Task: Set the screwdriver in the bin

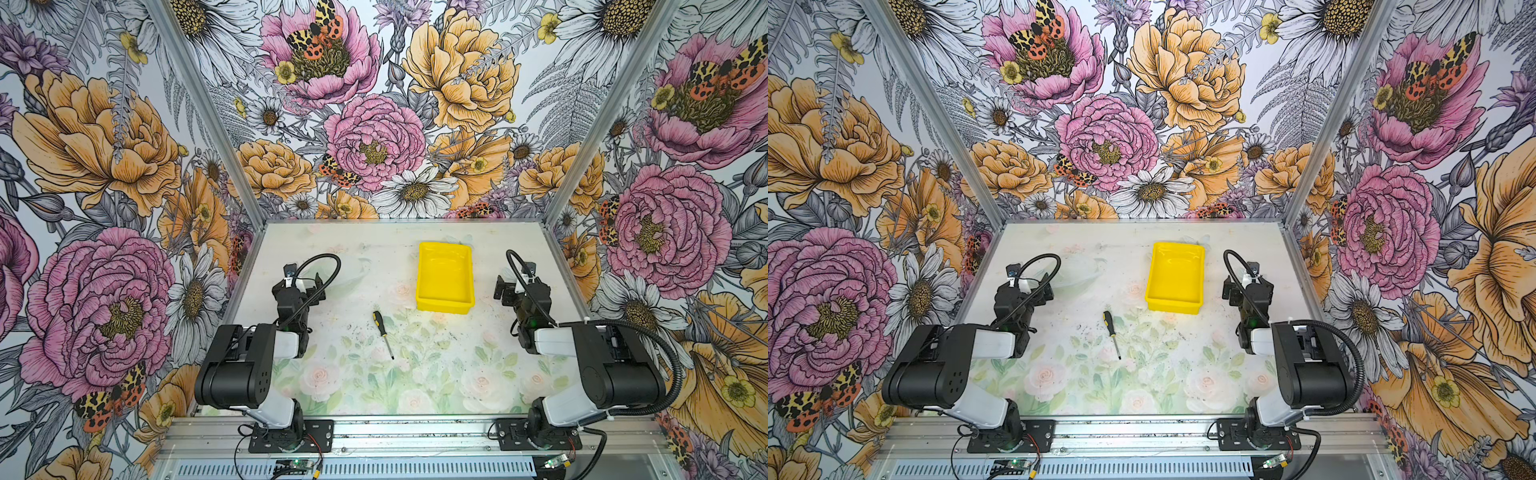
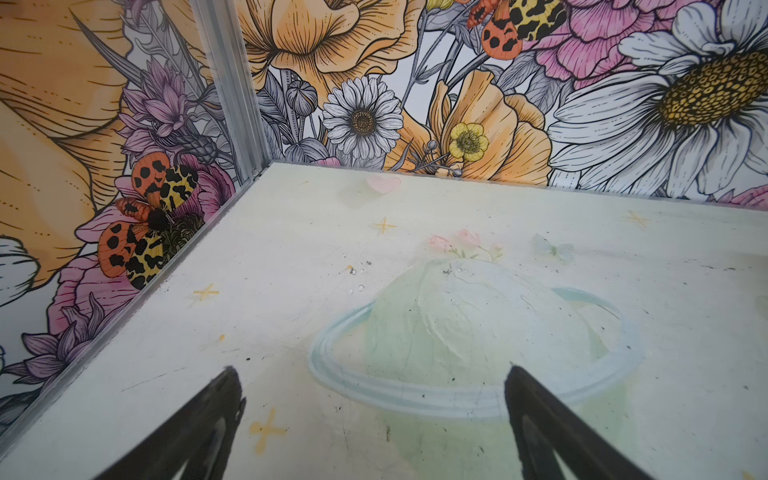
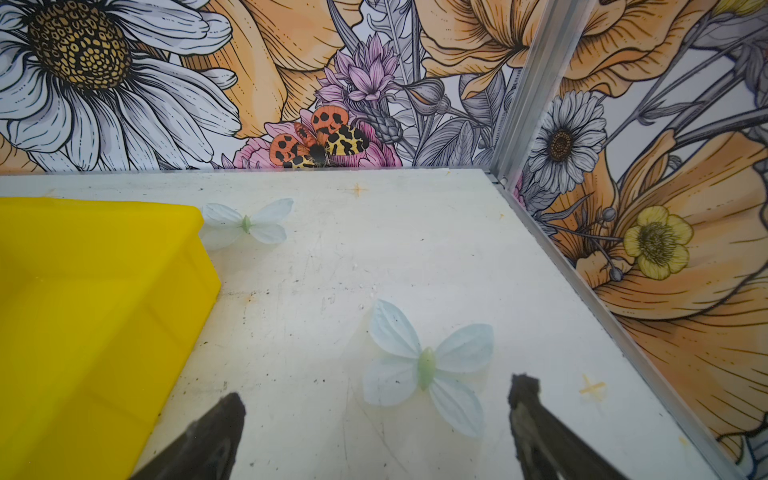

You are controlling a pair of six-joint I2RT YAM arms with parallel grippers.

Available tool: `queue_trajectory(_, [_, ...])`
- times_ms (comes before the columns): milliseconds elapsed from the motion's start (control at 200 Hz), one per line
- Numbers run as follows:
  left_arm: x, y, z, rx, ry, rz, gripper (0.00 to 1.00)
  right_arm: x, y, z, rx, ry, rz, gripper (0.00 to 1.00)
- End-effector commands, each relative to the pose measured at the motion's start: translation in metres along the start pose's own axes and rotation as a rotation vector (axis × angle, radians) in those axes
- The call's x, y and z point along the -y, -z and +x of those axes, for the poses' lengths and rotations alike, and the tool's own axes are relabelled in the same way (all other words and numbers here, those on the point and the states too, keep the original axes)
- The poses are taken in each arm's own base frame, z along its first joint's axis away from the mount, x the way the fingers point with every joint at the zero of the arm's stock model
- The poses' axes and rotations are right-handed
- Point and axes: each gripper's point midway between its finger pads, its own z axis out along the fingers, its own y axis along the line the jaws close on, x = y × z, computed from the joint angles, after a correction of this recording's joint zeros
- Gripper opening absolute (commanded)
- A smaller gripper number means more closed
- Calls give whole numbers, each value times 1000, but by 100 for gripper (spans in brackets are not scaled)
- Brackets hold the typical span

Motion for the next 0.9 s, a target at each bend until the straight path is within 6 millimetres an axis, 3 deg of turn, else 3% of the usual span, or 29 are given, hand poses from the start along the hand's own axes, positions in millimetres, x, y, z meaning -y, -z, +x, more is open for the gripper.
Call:
queue_trajectory(0, [3,-1,-7,20,0,20,99,0,0,-8,36,-11,-10,99])
queue_trajectory(530, [3,-1,-7,21,0,20,99,0,0,-7,29,-15,-16,99])
queue_trajectory(721, [13,4,-13,31,-18,79,99,10,3,-18,27,-25,59,100])
queue_trajectory(896, [-8,13,-28,11,34,-36,99,12,10,-34,-41,-31,85,99])
